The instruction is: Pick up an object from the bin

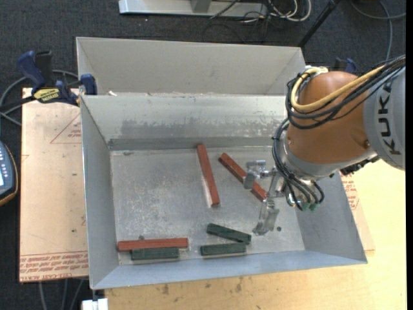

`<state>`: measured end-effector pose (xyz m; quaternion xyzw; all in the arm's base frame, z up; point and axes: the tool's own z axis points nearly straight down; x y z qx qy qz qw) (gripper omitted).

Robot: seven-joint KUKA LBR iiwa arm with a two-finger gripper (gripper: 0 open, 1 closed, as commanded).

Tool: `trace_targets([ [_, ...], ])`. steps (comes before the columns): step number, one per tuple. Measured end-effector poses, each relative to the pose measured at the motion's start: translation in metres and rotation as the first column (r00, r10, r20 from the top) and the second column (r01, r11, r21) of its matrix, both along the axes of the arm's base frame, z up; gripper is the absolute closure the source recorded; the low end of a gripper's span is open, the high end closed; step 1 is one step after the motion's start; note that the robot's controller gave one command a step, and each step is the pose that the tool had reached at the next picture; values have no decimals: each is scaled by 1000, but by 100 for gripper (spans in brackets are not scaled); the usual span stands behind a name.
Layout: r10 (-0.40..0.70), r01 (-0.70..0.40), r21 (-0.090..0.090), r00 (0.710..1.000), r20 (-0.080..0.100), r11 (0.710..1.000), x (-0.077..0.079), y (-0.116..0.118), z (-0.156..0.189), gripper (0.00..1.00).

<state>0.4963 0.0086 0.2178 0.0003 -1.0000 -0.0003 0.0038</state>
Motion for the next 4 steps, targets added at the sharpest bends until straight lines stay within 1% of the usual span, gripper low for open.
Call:
trace_targets([
  [1,-45,45,2,999,19,999,-14,36,-149,0],
  [2,-52,52,1,999,12,999,-12,34,-116,0],
  [3,23,-23,0,1000,8,1000,-15,47,-118,0],
  [4,-156,156,3,988,19,988,-14,35,-146,0],
])
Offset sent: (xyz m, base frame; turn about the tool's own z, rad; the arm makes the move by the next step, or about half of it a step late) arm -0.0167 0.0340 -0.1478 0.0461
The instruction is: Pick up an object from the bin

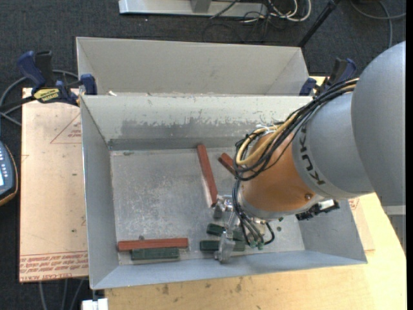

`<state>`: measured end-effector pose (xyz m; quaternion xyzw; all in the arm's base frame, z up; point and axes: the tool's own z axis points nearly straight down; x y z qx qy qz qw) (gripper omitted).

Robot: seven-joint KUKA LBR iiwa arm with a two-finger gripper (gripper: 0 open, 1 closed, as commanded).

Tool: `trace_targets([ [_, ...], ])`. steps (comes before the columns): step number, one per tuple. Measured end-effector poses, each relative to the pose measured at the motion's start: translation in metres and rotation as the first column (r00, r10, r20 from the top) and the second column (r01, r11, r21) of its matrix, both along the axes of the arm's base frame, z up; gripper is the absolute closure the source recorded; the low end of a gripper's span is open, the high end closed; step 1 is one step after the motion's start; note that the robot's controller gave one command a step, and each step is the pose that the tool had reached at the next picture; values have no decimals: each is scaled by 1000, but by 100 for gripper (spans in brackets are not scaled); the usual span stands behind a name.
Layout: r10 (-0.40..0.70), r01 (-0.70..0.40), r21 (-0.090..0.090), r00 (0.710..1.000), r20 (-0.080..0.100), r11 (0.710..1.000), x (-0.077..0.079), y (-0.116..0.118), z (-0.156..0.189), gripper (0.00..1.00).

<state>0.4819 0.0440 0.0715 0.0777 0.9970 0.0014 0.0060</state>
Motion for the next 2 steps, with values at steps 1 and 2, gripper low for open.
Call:
trace_targets([
  [1,1,-1,0,1000,-3,1000,3,0,1,0],
  [2,1,-1,-1,1000,-10,1000,1,0,0,100],
])
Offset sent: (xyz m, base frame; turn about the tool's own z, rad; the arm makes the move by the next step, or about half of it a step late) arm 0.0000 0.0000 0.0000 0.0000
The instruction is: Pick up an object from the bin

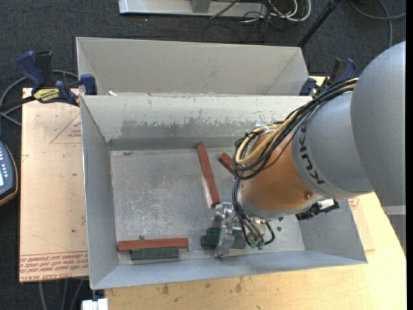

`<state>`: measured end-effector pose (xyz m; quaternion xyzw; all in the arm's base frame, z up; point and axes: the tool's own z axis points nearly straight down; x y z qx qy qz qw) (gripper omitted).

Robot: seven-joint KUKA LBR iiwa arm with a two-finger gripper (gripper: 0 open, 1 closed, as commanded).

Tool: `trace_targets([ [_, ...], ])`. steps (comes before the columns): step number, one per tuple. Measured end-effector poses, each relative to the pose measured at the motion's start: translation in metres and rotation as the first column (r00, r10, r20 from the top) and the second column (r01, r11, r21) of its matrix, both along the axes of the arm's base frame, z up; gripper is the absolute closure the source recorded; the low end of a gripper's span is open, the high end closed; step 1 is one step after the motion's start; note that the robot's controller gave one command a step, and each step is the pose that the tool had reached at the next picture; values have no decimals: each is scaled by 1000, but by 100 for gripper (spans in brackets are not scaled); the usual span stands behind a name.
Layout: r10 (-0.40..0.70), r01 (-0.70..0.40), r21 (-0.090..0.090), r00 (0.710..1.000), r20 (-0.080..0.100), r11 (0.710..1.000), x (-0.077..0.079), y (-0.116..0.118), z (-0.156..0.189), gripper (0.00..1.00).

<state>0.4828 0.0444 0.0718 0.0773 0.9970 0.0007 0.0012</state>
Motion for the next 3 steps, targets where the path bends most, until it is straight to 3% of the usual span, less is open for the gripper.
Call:
trace_targets([
  [1,2,-2,0,1000,0,1000,0,0,20,100],
  [3,5,-5,0,1000,3,1000,3,1,95,100],
])
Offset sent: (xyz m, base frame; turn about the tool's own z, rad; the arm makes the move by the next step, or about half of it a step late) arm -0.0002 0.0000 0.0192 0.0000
